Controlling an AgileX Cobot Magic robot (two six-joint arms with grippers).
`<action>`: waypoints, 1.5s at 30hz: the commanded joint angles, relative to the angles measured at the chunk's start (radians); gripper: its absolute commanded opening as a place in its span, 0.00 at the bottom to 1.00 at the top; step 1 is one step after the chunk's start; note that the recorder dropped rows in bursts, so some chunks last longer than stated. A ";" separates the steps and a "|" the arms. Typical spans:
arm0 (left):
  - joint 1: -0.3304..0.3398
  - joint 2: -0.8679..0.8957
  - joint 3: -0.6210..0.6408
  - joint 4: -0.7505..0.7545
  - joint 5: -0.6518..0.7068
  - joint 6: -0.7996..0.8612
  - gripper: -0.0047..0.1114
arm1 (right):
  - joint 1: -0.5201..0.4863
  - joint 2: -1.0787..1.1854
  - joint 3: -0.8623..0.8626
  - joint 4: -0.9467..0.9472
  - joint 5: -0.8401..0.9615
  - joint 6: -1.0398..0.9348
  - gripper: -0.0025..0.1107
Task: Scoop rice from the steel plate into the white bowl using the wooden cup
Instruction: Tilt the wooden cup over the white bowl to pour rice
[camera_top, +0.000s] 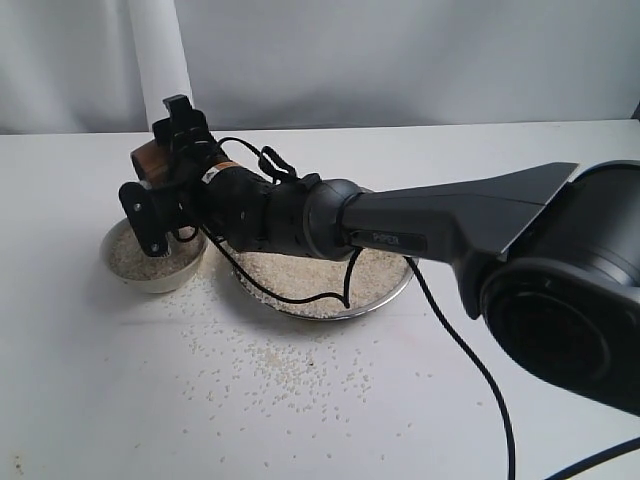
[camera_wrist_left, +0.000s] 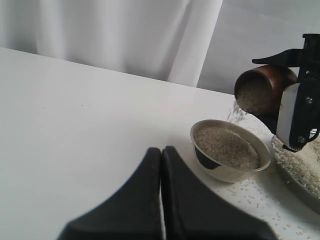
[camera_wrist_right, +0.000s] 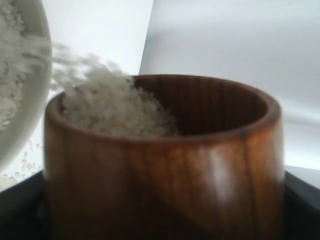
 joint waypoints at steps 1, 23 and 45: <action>-0.005 0.000 0.002 -0.004 -0.006 -0.002 0.04 | 0.001 -0.012 0.000 -0.041 -0.026 -0.011 0.02; -0.005 0.000 0.002 -0.004 -0.006 -0.002 0.04 | 0.001 -0.012 0.000 -0.265 0.032 -0.011 0.02; -0.005 0.000 0.002 -0.004 -0.006 -0.002 0.04 | -0.001 -0.012 0.000 -0.333 -0.035 -0.011 0.02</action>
